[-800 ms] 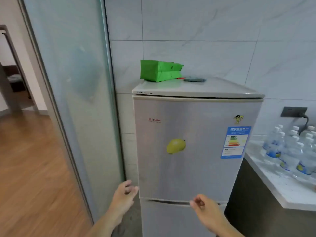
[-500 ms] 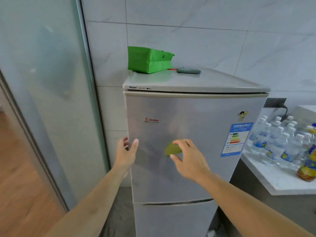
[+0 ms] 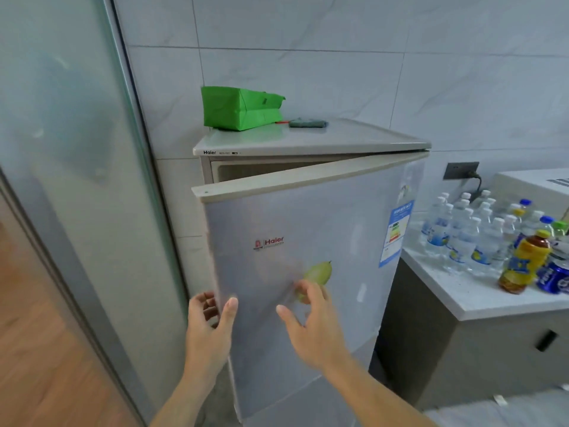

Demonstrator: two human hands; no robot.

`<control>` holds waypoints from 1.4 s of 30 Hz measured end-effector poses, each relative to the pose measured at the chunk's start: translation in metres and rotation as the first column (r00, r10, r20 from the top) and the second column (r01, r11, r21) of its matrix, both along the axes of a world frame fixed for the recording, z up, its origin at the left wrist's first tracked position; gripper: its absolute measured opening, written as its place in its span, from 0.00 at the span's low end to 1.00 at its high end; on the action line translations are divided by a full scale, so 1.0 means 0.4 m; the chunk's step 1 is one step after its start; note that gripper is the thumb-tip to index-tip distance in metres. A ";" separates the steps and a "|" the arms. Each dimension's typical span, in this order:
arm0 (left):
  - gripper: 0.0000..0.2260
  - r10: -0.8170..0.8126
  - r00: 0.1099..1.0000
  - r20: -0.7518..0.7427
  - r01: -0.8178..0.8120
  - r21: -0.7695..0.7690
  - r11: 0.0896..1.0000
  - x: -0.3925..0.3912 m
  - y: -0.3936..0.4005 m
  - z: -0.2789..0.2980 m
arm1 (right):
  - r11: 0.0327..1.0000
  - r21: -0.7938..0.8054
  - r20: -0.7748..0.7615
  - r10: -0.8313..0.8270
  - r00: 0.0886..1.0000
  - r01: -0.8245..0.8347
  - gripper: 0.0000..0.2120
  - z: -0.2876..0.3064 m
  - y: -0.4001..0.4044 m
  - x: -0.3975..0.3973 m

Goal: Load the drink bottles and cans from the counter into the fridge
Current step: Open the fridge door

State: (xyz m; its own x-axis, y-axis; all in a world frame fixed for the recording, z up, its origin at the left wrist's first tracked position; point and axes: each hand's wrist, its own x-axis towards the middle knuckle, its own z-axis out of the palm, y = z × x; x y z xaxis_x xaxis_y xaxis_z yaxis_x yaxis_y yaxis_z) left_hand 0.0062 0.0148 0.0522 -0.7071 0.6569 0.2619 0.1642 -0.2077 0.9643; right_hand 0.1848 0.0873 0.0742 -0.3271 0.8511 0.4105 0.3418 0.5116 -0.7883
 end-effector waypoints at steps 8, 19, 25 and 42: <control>0.13 -0.102 0.986 -0.135 0.115 0.089 0.989 0.367 -0.256 -0.045 | 0.999 0.038 -0.043 0.013 0.999 -0.012 0.33 -0.109 -0.264 0.307; 0.14 -0.506 0.843 -0.180 0.477 -0.183 0.860 0.828 -0.305 -0.011 | 0.924 -0.099 -0.240 -0.381 0.893 0.368 0.35 -0.183 -0.333 0.762; 0.14 -0.490 0.858 -0.153 0.458 -0.201 0.866 0.880 -0.200 -0.006 | 0.825 -0.150 -0.203 -0.566 0.799 0.546 0.21 -0.191 -0.229 0.963; 0.11 -0.620 0.755 -0.214 0.577 -0.234 0.783 1.086 0.168 -0.073 | 0.676 -0.431 -0.018 -0.668 0.744 0.597 0.14 -0.064 0.287 1.375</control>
